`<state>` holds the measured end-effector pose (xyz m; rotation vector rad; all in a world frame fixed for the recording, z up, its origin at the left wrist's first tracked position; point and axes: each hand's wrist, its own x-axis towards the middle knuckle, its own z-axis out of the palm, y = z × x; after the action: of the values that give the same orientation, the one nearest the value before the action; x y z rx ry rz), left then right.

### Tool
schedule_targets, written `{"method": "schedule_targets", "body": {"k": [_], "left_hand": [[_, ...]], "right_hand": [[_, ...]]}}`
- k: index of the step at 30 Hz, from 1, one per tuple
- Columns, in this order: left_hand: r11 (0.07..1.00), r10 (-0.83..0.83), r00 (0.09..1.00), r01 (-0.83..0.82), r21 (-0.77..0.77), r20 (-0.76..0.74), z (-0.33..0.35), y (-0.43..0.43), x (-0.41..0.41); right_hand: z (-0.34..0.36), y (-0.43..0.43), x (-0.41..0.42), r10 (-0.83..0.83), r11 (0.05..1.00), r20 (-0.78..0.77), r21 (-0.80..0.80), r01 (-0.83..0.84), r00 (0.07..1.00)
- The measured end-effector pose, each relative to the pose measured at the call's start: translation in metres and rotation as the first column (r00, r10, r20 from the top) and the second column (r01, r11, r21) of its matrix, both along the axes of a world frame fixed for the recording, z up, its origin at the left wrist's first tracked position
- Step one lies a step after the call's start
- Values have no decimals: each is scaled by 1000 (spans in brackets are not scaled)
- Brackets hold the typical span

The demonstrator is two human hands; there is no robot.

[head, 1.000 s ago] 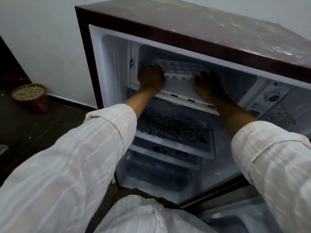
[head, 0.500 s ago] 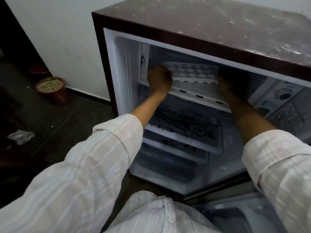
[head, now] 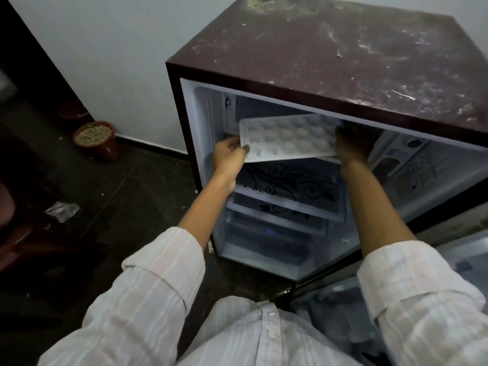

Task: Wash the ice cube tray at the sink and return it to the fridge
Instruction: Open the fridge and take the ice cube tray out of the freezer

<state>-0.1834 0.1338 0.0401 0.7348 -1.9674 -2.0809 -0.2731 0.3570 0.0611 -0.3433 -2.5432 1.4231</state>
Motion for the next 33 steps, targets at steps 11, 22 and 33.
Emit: {"method": "schedule_targets", "body": {"k": [11,22,33], "left_hand": [[990,5,992,-23,142,128,-21,-25,61],[966,-260,942,254,57,214,-39,-54,73],[680,-705,666,733,-35,242,-51,-33,94]], "right_hand": [[-32,5,105,12,937,120,-347,31,993],[-52,2,219,-128,873,219,-437,214,967],[-78,-49,367,-610,583,344,-414,698,714]]}}
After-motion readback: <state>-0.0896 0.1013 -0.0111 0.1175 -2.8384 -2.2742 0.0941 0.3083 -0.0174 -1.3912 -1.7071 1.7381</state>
